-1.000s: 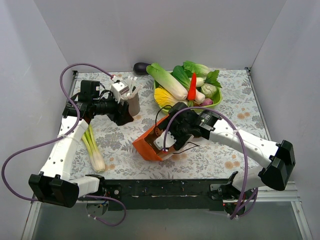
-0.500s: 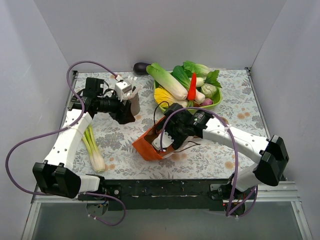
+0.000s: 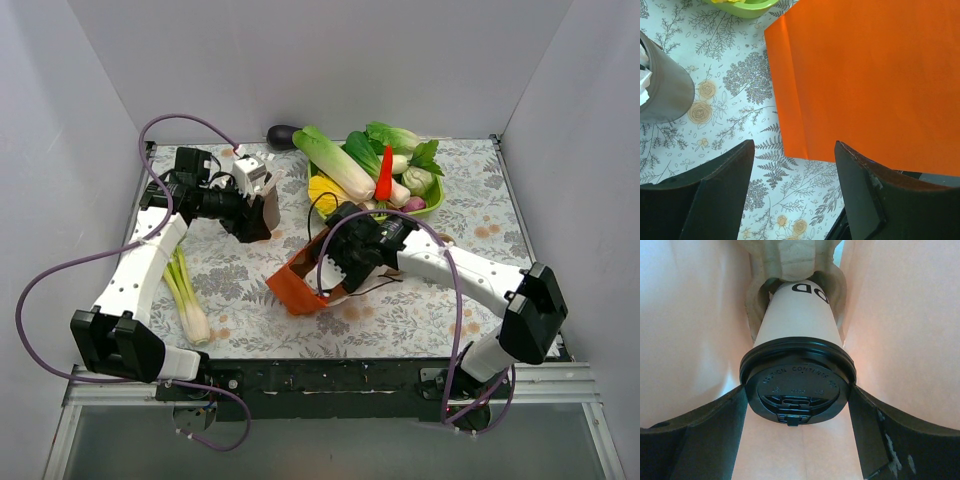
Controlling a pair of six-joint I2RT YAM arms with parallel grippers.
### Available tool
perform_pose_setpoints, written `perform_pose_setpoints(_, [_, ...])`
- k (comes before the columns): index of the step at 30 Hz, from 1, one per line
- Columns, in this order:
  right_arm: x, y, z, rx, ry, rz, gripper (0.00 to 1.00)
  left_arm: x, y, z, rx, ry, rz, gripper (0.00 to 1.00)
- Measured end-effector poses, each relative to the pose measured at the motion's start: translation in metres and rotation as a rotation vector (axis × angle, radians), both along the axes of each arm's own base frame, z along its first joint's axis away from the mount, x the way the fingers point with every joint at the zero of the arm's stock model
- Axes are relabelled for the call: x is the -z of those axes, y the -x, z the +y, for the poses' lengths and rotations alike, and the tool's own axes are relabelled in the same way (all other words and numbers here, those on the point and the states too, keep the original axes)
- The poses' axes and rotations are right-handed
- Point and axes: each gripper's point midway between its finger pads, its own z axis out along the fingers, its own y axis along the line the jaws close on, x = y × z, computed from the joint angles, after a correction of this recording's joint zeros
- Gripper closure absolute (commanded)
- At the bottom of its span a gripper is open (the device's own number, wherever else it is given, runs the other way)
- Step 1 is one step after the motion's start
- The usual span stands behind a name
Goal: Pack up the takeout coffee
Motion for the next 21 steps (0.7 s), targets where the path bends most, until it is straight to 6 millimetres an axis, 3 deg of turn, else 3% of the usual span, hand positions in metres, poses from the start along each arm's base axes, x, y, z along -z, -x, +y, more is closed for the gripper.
perform_pose_setpoints(7, [0.016, -0.011, 0.007, 0.004, 0.027, 0.015, 0.99, 0.000, 0.000, -0.001, 0.003, 0.006, 0.006, 0.35])
perform_pose_setpoints(14, [0.014, -0.022, 0.017, 0.009, 0.046, 0.024, 0.99, -0.010, 0.006, -0.008, 0.020, 0.059, 0.021, 0.35])
perform_pose_setpoints(21, [0.011, -0.018, 0.015, 0.038, 0.100, 0.095, 0.99, -0.020, 0.018, -0.014, 0.009, 0.122, 0.024, 0.35])
